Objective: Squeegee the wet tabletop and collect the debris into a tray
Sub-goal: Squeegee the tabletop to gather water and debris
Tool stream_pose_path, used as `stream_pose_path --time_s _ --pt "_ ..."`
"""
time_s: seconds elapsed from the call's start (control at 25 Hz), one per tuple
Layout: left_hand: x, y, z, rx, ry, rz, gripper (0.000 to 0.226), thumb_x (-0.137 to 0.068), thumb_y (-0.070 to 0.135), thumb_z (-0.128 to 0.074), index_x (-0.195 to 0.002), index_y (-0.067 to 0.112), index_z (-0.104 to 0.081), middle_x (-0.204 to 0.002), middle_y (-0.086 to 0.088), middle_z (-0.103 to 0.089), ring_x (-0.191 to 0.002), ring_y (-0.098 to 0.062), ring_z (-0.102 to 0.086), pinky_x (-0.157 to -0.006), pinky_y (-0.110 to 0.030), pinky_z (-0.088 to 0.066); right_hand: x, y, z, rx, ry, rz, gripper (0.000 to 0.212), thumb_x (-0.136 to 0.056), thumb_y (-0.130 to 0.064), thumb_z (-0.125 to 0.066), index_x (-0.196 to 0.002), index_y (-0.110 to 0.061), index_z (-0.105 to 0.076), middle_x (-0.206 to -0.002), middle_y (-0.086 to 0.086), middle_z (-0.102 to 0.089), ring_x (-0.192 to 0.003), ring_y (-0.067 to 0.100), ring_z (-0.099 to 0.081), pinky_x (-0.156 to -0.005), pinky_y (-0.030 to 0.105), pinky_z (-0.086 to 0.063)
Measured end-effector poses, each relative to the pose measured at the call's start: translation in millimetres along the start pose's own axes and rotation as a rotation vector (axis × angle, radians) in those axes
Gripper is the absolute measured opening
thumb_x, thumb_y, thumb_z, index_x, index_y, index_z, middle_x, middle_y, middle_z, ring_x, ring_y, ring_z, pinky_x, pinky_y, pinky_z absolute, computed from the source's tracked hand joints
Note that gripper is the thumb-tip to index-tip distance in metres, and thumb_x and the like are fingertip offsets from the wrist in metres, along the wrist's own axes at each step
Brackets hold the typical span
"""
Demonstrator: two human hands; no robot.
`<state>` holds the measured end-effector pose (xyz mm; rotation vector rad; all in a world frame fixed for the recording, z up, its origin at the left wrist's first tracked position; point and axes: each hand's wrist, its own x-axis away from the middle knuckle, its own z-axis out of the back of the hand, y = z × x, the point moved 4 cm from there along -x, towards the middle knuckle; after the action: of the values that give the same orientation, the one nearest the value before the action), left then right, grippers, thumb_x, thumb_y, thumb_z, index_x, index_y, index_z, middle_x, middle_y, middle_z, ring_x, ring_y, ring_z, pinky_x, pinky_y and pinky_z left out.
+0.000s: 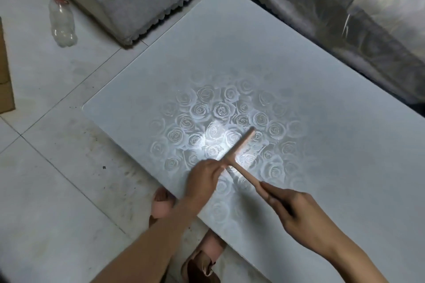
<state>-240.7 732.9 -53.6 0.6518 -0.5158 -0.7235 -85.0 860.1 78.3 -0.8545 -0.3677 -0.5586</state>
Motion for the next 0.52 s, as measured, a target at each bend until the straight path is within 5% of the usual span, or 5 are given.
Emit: stream_pose_path --time_s 0.16,0.28,0.4,0.52 --pt "26 -65 90 -0.083 0.286 0.105 0.022 -0.091 0.022 -0.058 -0.105 0.016 -0.073 -0.097 -0.003 -0.074 -0.083 -0.023 -0.067 -0.074 -0.033 -0.052 -57 -75 -50 0.129 -0.026 0.208 0.039 -0.097 -0.024 -0.041 -0.134 -0.036 -0.045 -0.079 0.007 -0.058 -0.076 0.025 -0.056 -0.069 0.036 -0.047" --pt "37 -121 125 -0.141 0.309 0.302 0.019 -0.091 0.014 -0.062 -0.107 0.012 -0.073 -0.097 -0.009 -0.074 -0.085 -0.029 -0.07 -0.073 -0.036 -0.053 -93 -124 -105 0.163 -0.072 0.193 0.036 -0.096 -0.017 -0.041 -0.132 -0.022 -0.045 -0.084 0.01 -0.051 -0.077 0.03 -0.054 -0.064 0.032 -0.039" --pt "35 -124 109 -0.147 0.331 0.327 0.018 -0.091 0.015 -0.062 -0.104 0.01 -0.073 -0.097 -0.009 -0.074 -0.086 -0.029 -0.069 -0.072 -0.036 -0.051 -99 -115 -113 0.157 -0.098 0.131 0.039 -0.094 -0.015 -0.041 -0.131 -0.023 -0.046 -0.092 0.01 -0.059 -0.08 0.03 -0.056 -0.064 0.032 -0.041" --pt "52 -89 60 -0.134 0.298 0.269 0.021 -0.09 0.024 -0.057 -0.092 0.011 -0.073 -0.084 -0.005 -0.07 -0.075 -0.026 -0.066 -0.064 -0.03 -0.045 -58 -61 -87 0.08 -0.12 0.085 0.042 -0.094 -0.026 -0.043 -0.135 -0.035 -0.045 -0.109 0.003 -0.067 -0.101 0.026 -0.061 -0.082 0.038 -0.05"
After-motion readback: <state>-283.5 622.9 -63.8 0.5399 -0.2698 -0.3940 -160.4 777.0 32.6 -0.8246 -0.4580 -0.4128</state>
